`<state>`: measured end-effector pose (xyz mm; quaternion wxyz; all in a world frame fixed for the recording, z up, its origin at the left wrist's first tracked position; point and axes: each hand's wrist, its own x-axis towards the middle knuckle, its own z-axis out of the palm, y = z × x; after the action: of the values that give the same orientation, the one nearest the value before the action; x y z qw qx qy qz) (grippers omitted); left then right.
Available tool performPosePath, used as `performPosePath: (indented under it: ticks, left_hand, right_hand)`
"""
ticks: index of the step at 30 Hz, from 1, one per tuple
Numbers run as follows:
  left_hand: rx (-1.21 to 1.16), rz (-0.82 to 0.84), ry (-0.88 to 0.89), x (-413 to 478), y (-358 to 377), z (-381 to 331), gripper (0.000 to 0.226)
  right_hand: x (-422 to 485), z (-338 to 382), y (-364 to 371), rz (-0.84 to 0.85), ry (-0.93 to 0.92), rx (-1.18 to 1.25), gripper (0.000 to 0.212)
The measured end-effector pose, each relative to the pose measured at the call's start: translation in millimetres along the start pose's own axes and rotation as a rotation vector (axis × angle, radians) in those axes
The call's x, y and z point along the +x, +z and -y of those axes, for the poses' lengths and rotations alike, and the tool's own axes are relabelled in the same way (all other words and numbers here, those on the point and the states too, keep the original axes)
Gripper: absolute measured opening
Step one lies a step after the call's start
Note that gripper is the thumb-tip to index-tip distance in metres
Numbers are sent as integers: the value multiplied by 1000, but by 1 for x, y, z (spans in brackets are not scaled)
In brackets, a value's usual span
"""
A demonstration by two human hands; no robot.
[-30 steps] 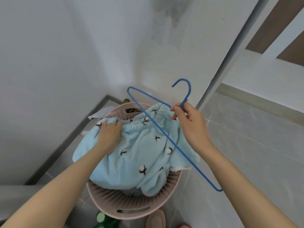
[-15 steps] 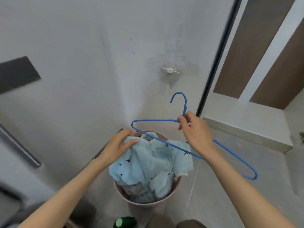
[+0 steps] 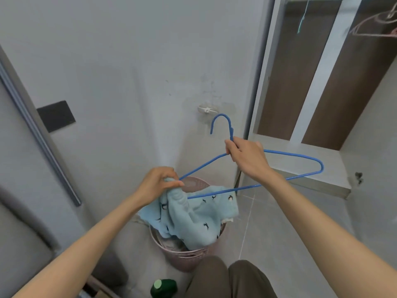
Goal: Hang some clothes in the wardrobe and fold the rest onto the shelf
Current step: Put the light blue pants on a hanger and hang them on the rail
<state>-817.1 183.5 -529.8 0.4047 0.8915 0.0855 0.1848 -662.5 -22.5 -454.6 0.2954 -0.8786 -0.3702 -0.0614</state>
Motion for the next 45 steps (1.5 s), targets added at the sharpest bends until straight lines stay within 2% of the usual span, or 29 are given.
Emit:
performPosePath:
  ticks: [4, 7, 9, 12, 14, 16, 19, 22, 24, 26, 28, 31, 34, 36, 41, 45]
  left_hand:
    - [-69, -7, -14, 0, 4, -21, 30]
    - [-137, -99, 24, 4, 7, -40, 45]
    - [-167, -145, 61, 5, 15, -53, 43]
    - [-177, -144, 106, 0, 38, -64, 43]
    - [-3, -141, 201, -6, 46, -61, 26]
    - [167, -132, 298, -6, 45, -54, 32]
    - [318, -146, 271, -1, 34, -52, 36]
    - [280, -206, 198, 6, 18, -67, 37]
    - [299, -262, 155, 15, 9, -74, 48]
    - [426, -296, 131, 25, 4, -78, 55]
    - [514, -297, 134, 33, 2, -79, 50]
    - [572, -263, 216, 39, -3, -78, 35]
    - [725, -285, 332, 41, -5, -77, 48]
    - [763, -325, 386, 39, -4, -78, 49]
    - [659, -393, 437, 32, -5, -79, 45]
    - [431, -457, 299, 28, -4, -86, 24]
  right_hand:
    - [-10, 8, -1, 90, 22, 158, 36]
    - [-24, 11, 6, 247, 83, 341, 32]
    - [-35, 11, 16, 322, 135, 454, 30]
    - [-48, 1, 27, 159, 234, 585, 29]
    - [-53, -8, 26, 30, 301, 694, 30]
    - [-56, -13, 21, -37, 342, 823, 31]
    - [-57, -15, 8, -114, 363, 967, 34]
    - [-55, -18, -4, -170, 360, 1035, 33]
    - [-54, -20, -7, -180, 345, 1059, 32]
    - [-55, -19, -9, -180, 330, 1065, 33]
    - [-56, -18, -11, -175, 323, 1056, 32]
    - [-59, -20, -14, -179, 323, 1037, 33]
    - [-59, -24, -15, -209, 349, 1021, 34]
    - [-57, -28, -15, -239, 367, 998, 35]
    - [-51, -32, -15, -291, 342, 860, 39]
    - [-50, -26, -18, -346, 251, 720, 40]
